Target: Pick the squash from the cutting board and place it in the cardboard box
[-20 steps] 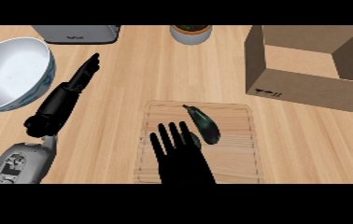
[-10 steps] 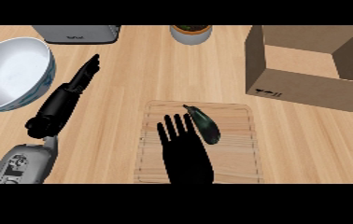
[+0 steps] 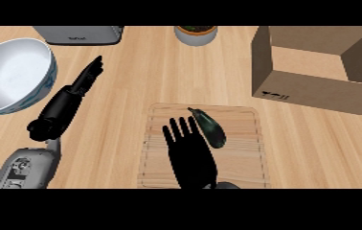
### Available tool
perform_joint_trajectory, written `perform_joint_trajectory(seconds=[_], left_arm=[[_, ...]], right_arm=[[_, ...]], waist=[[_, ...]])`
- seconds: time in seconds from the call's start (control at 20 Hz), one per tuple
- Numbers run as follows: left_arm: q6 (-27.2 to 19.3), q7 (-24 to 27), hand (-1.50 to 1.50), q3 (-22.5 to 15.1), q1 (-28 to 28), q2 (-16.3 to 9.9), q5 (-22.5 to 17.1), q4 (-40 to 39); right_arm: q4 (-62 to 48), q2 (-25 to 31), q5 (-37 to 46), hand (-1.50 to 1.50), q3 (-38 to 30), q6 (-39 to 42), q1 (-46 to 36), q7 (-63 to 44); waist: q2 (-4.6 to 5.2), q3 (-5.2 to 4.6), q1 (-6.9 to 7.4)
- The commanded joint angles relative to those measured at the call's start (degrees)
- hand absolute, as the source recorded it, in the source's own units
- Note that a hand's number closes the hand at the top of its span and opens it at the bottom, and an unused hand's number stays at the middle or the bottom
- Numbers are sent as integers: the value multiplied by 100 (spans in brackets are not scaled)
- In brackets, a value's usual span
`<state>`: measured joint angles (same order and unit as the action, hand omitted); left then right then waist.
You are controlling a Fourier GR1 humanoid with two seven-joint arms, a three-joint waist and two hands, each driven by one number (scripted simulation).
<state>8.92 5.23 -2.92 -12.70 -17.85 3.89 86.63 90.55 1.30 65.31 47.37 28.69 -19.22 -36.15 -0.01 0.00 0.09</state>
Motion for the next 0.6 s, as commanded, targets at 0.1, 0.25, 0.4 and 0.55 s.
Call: perform_joint_trajectory(seconds=[0.1, 0.25, 0.4, 0.55], left_arm=[[264, -227, 0, 272, 71, -53, -48, 261], [219, -138, 0, 286, -285, 116, 124, -103], [207, -62, 0, 285, -13, 210, 239, 29], [352, -350, 0, 433, -257, 155, 132, 61]], right_arm=[[-418, 16, 408, -150, 3, -375, 238, 75], [-941, -123, 378, -150, -258, -474, -141, 275], [-831, 38, 602, -150, -355, -553, 283, 552], [-565, 233, 515, -150, -552, -528, 440, 817]], waist=[[-4, 0, 2], [4, 0, 1], [1, 0, -9], [-1, 0, -18]])
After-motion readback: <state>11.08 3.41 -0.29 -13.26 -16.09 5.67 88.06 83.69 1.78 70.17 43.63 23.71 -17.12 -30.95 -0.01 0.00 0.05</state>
